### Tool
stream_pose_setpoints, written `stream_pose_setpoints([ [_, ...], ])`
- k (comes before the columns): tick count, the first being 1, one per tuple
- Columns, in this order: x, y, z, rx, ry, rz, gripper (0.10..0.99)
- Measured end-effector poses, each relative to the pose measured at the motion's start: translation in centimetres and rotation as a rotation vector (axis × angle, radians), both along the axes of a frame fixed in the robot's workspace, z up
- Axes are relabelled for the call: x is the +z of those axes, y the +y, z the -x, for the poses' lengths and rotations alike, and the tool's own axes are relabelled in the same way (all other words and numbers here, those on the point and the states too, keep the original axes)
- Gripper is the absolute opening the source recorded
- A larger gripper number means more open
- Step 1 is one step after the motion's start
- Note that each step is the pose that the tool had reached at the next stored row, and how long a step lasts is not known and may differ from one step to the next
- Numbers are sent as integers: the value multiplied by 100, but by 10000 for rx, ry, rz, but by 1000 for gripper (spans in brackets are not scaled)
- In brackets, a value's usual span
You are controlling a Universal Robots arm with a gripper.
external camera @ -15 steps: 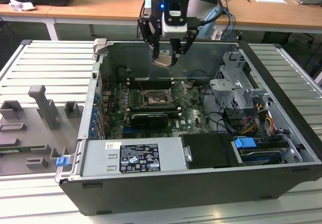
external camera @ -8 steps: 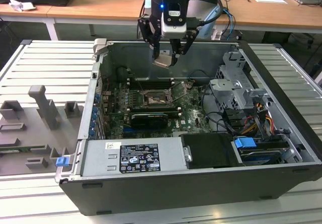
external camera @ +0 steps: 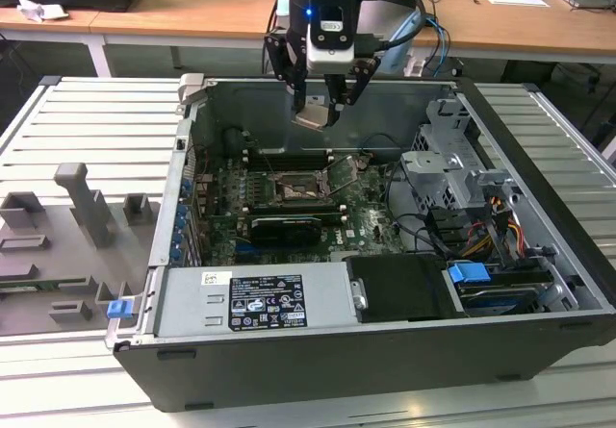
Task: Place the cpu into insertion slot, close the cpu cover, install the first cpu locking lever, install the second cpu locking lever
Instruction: 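Place the cpu into insertion slot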
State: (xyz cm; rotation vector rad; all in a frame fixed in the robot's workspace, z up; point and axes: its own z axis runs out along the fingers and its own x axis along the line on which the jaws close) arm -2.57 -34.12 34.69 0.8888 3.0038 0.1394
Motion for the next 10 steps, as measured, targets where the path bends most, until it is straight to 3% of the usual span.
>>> stream_pose_setpoints([
  [10,-3,0,0,-325,0,0,525],
])
